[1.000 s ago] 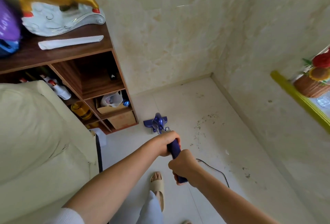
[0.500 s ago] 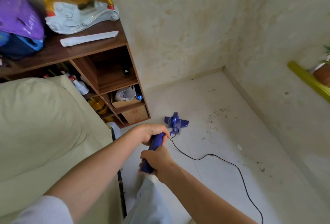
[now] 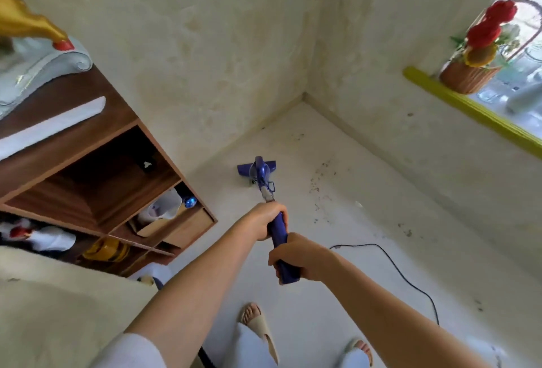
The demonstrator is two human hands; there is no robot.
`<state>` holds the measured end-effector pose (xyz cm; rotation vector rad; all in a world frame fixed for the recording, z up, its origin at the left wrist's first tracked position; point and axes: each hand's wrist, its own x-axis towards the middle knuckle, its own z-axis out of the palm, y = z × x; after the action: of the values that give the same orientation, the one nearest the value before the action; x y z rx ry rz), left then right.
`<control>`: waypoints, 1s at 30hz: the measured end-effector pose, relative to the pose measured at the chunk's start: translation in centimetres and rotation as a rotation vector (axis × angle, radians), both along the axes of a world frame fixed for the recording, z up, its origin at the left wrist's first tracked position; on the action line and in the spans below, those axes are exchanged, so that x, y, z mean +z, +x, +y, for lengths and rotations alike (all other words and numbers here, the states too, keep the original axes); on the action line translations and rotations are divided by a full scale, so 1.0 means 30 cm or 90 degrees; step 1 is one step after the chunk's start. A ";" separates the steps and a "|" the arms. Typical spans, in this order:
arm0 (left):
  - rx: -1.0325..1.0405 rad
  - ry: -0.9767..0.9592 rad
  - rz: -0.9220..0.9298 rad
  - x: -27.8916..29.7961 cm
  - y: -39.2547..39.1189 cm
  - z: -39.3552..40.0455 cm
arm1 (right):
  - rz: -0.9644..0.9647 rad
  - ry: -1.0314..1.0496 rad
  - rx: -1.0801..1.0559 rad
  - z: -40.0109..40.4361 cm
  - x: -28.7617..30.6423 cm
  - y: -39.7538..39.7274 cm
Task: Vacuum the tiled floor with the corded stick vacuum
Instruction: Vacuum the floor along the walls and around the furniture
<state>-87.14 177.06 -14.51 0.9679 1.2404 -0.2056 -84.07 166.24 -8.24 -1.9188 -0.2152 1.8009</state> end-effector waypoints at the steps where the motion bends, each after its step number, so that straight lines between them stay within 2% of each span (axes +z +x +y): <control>1: -0.010 -0.006 -0.002 -0.016 0.018 0.024 | -0.016 -0.004 0.000 0.022 -0.017 0.012; 7: -0.030 -0.007 -0.014 -0.078 0.126 0.137 | -0.115 -0.028 -0.004 0.143 -0.111 0.087; 15: -0.042 -0.012 -0.020 -0.125 0.184 0.168 | -0.159 -0.044 -0.013 0.167 -0.170 0.124; 23: -0.023 -0.008 -0.020 -0.091 0.183 0.101 | -0.164 -0.035 0.008 0.107 -0.137 0.126; 30: -0.019 -0.043 -0.017 0.000 0.149 -0.032 | -0.145 -0.019 0.028 -0.037 -0.021 0.111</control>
<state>-82.66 176.09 -14.52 0.9287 1.1887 -0.2553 -80.73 165.14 -8.87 -2.1560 -0.3105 1.6182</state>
